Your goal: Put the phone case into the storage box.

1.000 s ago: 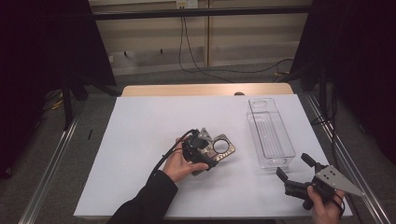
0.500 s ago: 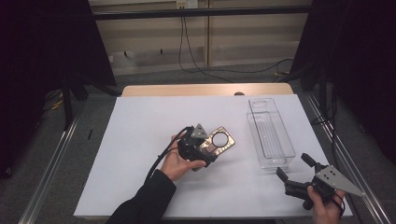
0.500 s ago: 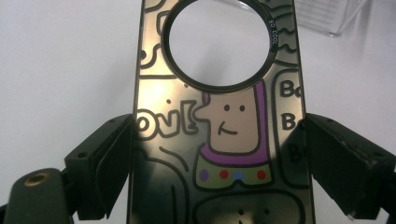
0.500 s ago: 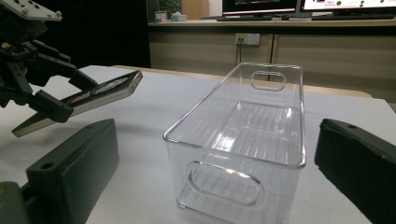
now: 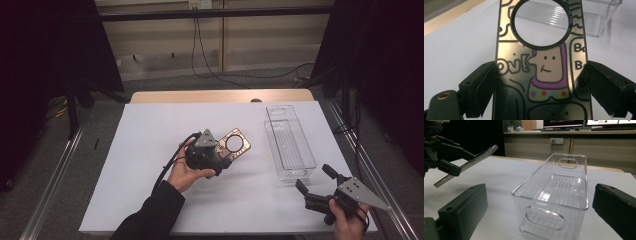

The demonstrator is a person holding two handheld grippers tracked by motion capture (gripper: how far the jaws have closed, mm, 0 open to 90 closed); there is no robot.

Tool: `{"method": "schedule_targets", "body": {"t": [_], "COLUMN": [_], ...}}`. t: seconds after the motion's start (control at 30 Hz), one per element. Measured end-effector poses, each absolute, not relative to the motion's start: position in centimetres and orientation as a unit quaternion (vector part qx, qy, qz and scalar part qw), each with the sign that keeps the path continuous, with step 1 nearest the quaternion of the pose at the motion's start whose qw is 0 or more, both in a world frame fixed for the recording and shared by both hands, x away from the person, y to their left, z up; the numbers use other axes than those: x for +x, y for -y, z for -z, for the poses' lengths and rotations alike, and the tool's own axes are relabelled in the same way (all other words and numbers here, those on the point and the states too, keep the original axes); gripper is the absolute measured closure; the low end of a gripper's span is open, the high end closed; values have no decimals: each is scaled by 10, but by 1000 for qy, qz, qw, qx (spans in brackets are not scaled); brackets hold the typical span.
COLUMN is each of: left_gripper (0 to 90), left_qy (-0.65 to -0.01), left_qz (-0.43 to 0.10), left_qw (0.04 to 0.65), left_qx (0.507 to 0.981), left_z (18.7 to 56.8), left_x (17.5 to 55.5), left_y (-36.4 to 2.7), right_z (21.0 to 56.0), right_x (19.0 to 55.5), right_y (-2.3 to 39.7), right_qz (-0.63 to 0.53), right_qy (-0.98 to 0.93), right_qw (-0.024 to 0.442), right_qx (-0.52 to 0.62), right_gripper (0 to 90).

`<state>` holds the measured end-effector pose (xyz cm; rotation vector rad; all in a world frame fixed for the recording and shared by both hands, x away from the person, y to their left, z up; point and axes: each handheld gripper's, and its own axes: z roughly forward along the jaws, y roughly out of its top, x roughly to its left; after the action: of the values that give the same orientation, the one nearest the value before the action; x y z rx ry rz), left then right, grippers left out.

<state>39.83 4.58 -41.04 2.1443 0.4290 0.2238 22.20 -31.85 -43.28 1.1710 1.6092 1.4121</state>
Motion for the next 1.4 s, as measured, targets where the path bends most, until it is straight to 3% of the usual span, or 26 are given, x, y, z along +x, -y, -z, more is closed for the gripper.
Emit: {"method": "schedule_targets", "body": {"t": [0.73, 1.4], "left_gripper": [124, 123], "left_qy": [-172, -183], "left_qz": [-106, -75], "left_qw": [523, 571], "left_qx": [828, 797], "left_z": [402, 406], "left_x": [388, 364], "left_y": [-66, -109], "right_z": [433, 430], "right_x": [221, 223], "right_y": [317, 306], "right_qz": [-545, -558], "right_qy": [-620, -641], "right_qw": [341, 315], "right_qx": [449, 422], "right_gripper": [0, 0]}}
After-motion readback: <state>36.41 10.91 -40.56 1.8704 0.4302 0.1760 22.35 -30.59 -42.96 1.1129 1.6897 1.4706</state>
